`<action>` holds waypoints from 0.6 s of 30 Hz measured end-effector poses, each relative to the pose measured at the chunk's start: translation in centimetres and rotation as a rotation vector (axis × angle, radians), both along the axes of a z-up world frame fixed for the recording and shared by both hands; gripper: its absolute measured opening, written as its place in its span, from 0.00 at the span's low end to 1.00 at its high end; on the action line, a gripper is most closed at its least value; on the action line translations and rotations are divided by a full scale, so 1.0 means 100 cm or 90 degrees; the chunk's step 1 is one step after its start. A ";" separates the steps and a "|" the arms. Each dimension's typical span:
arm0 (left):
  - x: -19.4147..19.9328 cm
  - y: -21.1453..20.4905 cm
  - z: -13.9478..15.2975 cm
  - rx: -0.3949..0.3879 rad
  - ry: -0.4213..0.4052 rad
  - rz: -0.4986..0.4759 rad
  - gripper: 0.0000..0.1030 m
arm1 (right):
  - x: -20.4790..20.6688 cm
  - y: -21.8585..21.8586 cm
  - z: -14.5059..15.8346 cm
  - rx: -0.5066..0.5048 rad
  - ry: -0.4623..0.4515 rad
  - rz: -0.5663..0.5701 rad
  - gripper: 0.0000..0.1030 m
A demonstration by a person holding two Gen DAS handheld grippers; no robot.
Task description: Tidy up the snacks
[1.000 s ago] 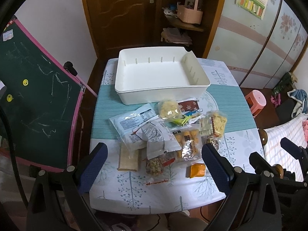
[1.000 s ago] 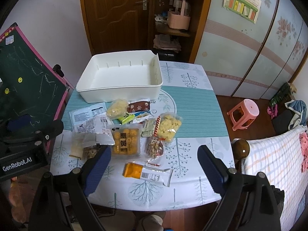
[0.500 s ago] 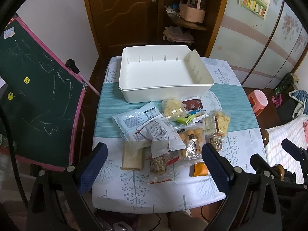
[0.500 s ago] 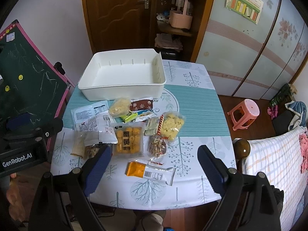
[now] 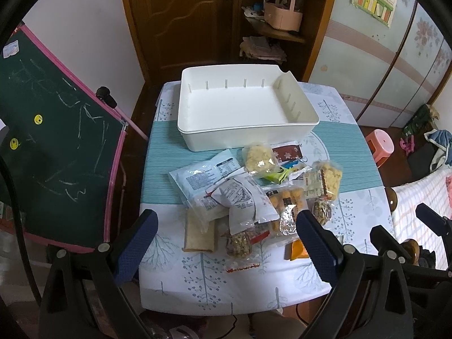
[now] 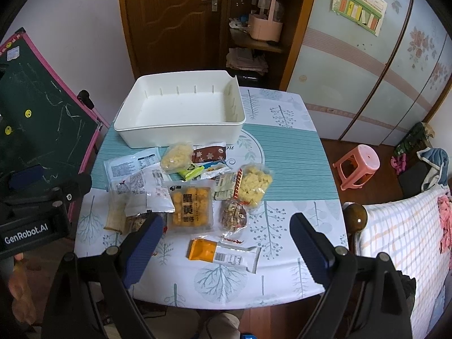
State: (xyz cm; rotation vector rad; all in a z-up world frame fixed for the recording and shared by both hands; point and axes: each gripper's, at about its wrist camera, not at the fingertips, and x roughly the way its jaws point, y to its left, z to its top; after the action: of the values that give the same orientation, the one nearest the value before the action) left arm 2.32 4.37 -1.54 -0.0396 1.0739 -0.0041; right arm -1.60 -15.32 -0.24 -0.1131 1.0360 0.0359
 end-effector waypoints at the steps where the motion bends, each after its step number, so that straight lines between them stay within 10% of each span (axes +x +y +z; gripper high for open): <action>1: 0.001 0.001 0.000 0.000 0.000 -0.001 0.95 | 0.000 0.001 0.000 0.000 0.000 -0.002 0.89; 18: 0.038 0.031 -0.038 -0.055 0.076 -0.020 0.95 | 0.011 0.013 -0.022 0.022 0.068 -0.059 0.89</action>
State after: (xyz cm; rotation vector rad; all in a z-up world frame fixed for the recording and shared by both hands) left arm 6.09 7.48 -5.32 -0.1014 1.1930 -0.0779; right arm -0.47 -14.03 -2.48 -0.0322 1.1459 -0.0245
